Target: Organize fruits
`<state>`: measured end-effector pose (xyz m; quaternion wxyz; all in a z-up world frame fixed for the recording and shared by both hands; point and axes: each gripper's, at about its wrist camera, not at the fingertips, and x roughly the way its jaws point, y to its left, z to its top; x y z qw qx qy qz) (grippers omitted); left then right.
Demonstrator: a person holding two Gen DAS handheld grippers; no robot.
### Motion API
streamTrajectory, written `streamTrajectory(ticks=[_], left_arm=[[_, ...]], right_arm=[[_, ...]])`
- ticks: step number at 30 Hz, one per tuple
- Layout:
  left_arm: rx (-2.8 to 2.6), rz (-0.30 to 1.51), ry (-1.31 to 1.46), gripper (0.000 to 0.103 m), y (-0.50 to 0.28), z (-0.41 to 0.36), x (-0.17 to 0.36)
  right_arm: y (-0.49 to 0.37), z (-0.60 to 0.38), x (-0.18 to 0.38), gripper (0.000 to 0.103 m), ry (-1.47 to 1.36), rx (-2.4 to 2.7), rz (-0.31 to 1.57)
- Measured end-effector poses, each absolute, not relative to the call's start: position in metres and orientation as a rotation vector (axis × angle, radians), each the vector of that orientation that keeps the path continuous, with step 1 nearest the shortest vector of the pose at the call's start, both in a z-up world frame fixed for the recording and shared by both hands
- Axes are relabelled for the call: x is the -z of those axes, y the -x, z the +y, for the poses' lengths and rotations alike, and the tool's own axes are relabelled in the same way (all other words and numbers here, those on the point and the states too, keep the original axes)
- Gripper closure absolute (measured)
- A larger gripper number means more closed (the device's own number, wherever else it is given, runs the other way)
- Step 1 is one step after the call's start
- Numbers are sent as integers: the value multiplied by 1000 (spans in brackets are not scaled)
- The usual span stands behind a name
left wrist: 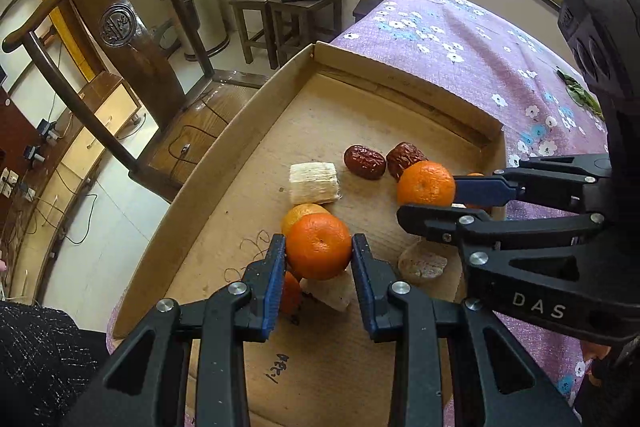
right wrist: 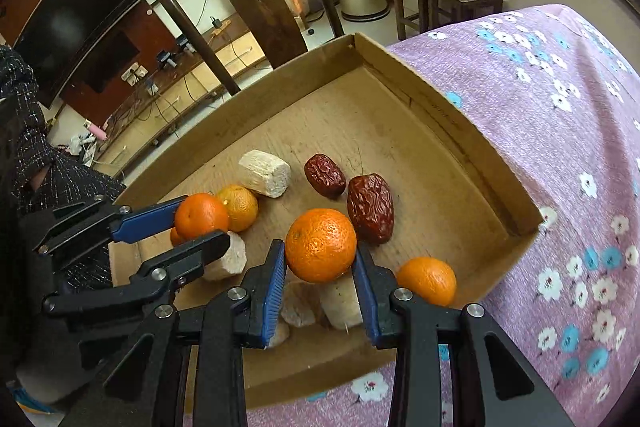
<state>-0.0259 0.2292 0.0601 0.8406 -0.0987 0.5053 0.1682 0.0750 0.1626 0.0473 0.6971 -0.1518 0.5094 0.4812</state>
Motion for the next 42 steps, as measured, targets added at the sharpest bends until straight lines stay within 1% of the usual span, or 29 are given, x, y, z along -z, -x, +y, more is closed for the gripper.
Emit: streamTrajectory(ticks=[5, 14, 18, 22, 24, 26, 28, 32, 34, 36, 38, 39, 42], left_arm=[[-367, 1065, 197, 71, 25, 230, -60], [-384, 1061, 174, 71, 24, 226, -59], [-387, 1067, 173, 71, 22, 226, -57], [-391, 1076, 175, 69, 22, 226, -56], [-391, 1074, 189, 62, 22, 226, -56], [-395, 1062, 189, 44, 21, 225, -58], [-399, 1049, 177, 35, 21, 222, -60], [-397, 1039, 166, 31, 20, 217, -65], [-394, 1029, 163, 29, 20, 214, -68], [-396, 1009, 153, 27, 20, 212, -74], [-401, 990, 144, 21, 21, 209, -81], [-401, 980, 142, 20, 21, 208, -84], [-400, 950, 126, 18, 21, 202, -95]], right_arm=[[-77, 170, -45, 65, 378, -1081, 1135], [-82, 158, -47, 65, 337, -1054, 1151], [-84, 157, -45, 60, 330, -1042, 1166], [-81, 151, -52, 59, 319, -1052, 1152], [-79, 145, -57, 59, 310, -1044, 1139], [-75, 137, -61, 53, 302, -1030, 1125], [-72, 127, -66, 47, 289, -1004, 1109], [-65, 106, -77, 44, 243, -947, 1072], [-62, 95, -83, 37, 227, -908, 1041], [-61, 81, -90, 34, 188, -877, 1024], [-59, 70, -96, 28, 167, -842, 1008], [-58, 65, -98, 25, 165, -826, 1002], [-55, 54, -102, 24, 155, -806, 996]])
